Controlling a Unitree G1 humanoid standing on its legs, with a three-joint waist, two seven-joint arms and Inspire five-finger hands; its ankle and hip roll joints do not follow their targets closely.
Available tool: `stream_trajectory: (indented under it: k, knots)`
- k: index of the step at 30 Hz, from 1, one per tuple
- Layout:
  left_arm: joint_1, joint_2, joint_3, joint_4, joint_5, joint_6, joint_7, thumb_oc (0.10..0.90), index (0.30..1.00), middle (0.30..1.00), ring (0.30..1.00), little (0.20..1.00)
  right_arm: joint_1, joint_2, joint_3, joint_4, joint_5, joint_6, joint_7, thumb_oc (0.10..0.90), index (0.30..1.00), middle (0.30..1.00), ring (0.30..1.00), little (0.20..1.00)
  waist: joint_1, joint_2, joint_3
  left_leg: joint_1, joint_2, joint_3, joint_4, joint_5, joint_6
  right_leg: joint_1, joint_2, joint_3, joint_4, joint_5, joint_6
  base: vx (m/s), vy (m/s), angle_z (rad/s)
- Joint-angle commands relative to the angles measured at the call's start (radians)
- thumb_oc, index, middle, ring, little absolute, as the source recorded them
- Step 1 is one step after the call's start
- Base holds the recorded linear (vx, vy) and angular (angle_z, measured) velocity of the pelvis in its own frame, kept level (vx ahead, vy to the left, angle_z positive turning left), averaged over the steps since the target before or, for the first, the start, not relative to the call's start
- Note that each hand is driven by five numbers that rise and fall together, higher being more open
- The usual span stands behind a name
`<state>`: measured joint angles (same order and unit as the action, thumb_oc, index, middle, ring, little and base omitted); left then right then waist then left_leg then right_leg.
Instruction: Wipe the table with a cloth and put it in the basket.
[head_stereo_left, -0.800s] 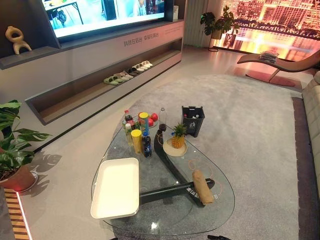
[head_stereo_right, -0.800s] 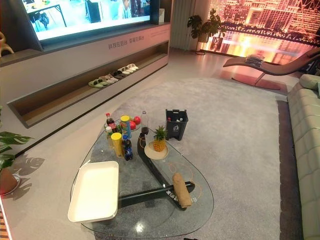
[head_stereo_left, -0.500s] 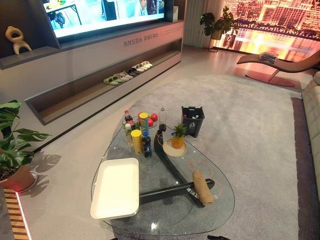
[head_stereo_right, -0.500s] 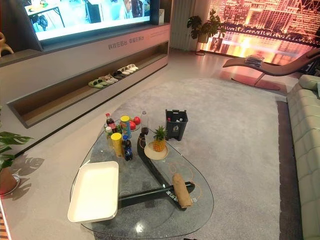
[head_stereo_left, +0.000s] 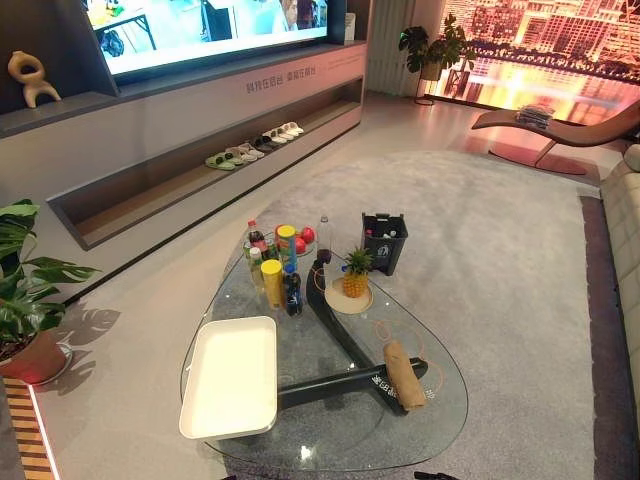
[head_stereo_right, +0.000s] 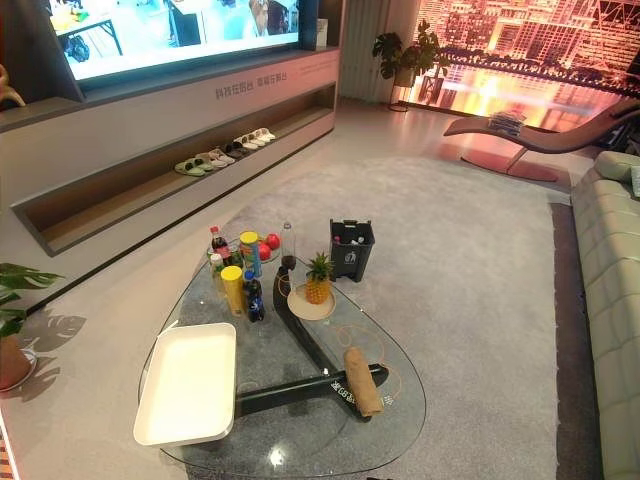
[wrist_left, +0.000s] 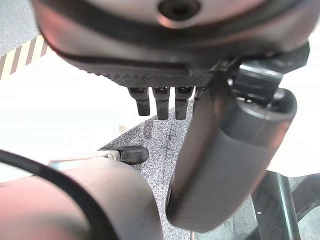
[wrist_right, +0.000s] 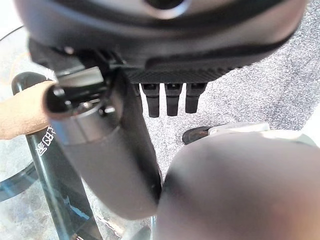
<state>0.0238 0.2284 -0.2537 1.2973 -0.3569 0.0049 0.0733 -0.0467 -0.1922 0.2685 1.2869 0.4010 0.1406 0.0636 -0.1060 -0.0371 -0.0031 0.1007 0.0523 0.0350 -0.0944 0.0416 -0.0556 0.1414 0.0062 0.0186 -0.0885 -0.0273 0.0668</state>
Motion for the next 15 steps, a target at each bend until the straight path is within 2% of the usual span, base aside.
stream_trajectory:
  k: [1, 8, 15]
  knots:
    - [-0.085, -0.068, -0.002, 0.058, 0.021, -0.029, 0.001, 0.8, 0.9, 0.9, 0.9, 0.9, -0.016, -0.013, 0.042, 0.058, -0.022, -0.038, -0.013, 0.8, 0.9, 0.9, 0.9, 0.9, -0.005, 0.031, 0.035, 0.014, -0.063, 0.024, 0.007, -0.096, 0.042, -0.025, -0.047, -0.15, 0.032, 0.002, 0.051, 0.0, 0.0, 0.0]
    - [-0.086, -0.06, -0.004, 0.052, 0.031, -0.026, 0.003, 0.8, 0.9, 0.9, 0.9, 0.9, -0.025, -0.021, 0.046, 0.034, -0.006, -0.104, -0.017, 0.8, 0.9, 0.9, 0.9, 0.9, -0.007, 0.035, 0.035, 0.017, -0.064, 0.025, 0.007, -0.096, 0.042, -0.025, -0.048, -0.152, 0.036, 0.001, 0.052, 0.01, 0.003, -0.02]
    - [-0.079, -0.061, -0.005, 0.048, 0.076, -0.028, 0.01, 0.8, 0.9, 0.9, 0.9, 0.9, -0.046, -0.027, 0.07, -0.033, -0.003, -0.253, -0.025, 0.8, 0.9, 0.9, 0.9, 0.9, -0.001, 0.035, 0.043, 0.022, -0.06, 0.03, 0.007, -0.096, 0.04, -0.028, -0.052, -0.158, 0.047, -0.002, 0.054, 0.05, -0.007, -0.01]
